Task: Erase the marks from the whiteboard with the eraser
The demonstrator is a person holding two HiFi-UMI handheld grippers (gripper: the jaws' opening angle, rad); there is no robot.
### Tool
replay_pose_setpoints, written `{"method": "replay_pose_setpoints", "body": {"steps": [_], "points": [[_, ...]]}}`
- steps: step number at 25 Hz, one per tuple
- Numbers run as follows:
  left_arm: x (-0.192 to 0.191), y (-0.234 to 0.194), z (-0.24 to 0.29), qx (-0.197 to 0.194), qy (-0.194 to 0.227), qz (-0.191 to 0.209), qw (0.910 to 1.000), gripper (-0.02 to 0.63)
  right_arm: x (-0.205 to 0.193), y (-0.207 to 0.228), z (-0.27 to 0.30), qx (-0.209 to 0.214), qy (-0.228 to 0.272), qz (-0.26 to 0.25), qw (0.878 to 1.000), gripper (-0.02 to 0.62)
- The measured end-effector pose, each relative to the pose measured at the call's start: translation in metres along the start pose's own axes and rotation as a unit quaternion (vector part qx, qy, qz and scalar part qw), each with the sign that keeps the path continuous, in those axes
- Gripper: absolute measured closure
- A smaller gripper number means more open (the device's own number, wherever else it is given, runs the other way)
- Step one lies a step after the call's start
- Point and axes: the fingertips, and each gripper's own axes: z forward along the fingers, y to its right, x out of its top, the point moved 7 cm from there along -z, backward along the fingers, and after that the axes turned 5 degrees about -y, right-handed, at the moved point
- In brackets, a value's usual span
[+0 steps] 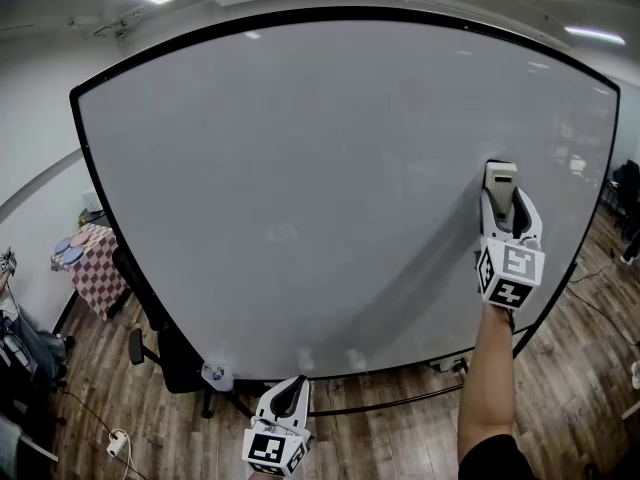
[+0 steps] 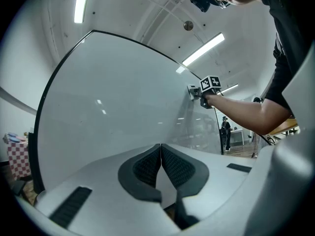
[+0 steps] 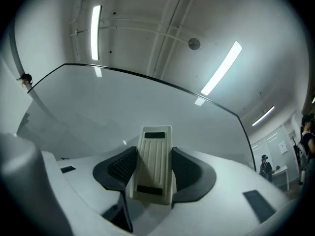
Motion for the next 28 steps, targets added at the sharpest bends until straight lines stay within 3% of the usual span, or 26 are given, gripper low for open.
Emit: {"method": "replay_pose_setpoints", "body": {"steps": [5, 13, 19, 22, 28], "points": [[0.002, 0.004, 0.006, -0.004, -0.003, 0.001, 1.0000, 0.584, 0.004, -0.002, -0.011, 0.009, 0.016, -0.023, 1.000, 0.347], [0.007, 0.011, 0.019, -0.013, 0.002, 0.004, 0.9999, 0.584, 0.016, -0.084, -0.053, 0.139, 0.061, -0.039, 0.988, 0.348], [0.021, 0.001, 0.025, -0.008, 0.021, 0.010, 0.9997, 0.584, 0.013, -0.145, -0.053, 0.203, 0.070, -0.061, 0.975, 0.347], [0.034, -0.003, 0.030, -0.006, 0.035, 0.019, 0.9992, 0.584, 0.010, -0.162, -0.051, 0.212, 0.060, -0.072, 0.973, 0.347], [0.073, -0.013, 0.047, 0.000, 0.080, 0.041, 0.9960, 0.584, 0.009, -0.163, -0.042, 0.192, 0.058, -0.093, 0.975, 0.347]]}}
